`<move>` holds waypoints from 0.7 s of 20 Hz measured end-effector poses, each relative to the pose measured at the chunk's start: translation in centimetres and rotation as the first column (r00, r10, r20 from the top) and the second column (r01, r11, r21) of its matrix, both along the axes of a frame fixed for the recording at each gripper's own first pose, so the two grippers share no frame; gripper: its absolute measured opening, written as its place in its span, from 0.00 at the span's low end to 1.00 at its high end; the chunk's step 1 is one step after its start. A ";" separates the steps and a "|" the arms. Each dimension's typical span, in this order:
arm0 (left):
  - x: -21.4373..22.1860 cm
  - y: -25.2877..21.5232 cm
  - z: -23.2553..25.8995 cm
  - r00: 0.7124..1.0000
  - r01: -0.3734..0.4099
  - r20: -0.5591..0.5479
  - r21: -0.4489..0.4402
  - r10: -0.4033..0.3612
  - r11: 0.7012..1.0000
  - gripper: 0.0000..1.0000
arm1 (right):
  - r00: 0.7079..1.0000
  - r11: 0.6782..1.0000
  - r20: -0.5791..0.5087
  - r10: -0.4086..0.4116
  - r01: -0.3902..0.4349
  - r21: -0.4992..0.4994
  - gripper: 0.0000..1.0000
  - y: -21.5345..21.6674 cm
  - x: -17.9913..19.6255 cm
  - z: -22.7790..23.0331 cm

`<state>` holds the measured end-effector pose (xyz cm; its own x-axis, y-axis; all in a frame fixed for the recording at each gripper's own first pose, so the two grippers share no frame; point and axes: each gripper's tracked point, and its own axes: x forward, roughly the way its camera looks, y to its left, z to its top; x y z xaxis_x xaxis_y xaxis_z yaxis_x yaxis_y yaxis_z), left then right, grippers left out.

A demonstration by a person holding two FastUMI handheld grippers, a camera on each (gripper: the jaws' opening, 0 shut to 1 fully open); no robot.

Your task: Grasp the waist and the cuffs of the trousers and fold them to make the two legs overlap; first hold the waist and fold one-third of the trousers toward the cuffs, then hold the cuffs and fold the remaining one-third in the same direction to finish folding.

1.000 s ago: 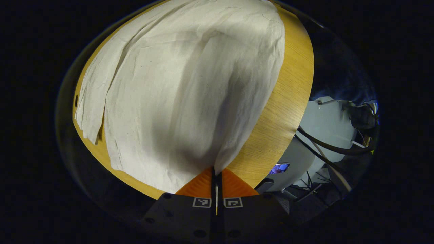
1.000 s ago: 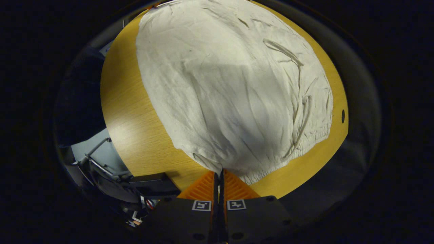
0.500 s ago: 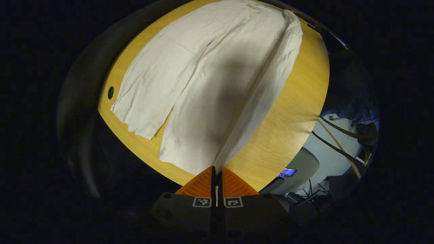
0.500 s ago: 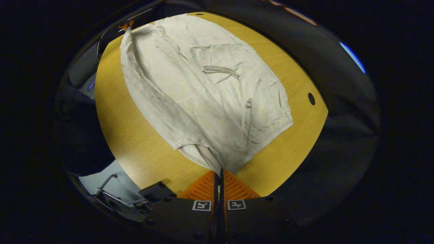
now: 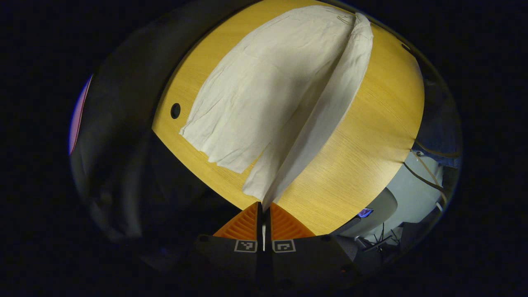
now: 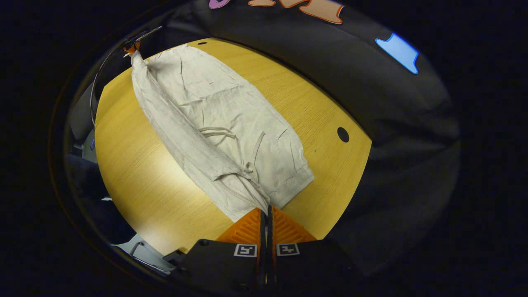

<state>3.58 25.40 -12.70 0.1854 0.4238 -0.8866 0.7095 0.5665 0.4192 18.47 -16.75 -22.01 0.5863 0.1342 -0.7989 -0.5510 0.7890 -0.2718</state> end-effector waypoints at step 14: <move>25.2 5.6 -8.5 0.989 0.121 0.087 0.034 -0.124 0.992 0.00 | 0.964 0.963 0.033 -0.263 0.261 0.064 0.03 0.5 12.2 -5.7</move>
<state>28.80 30.97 -21.20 0.3147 0.4178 -0.8523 0.7320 0.4648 0.4981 30.68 -16.22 -27.75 0.6389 0.0176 -0.7691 -0.3124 0.9195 -0.2385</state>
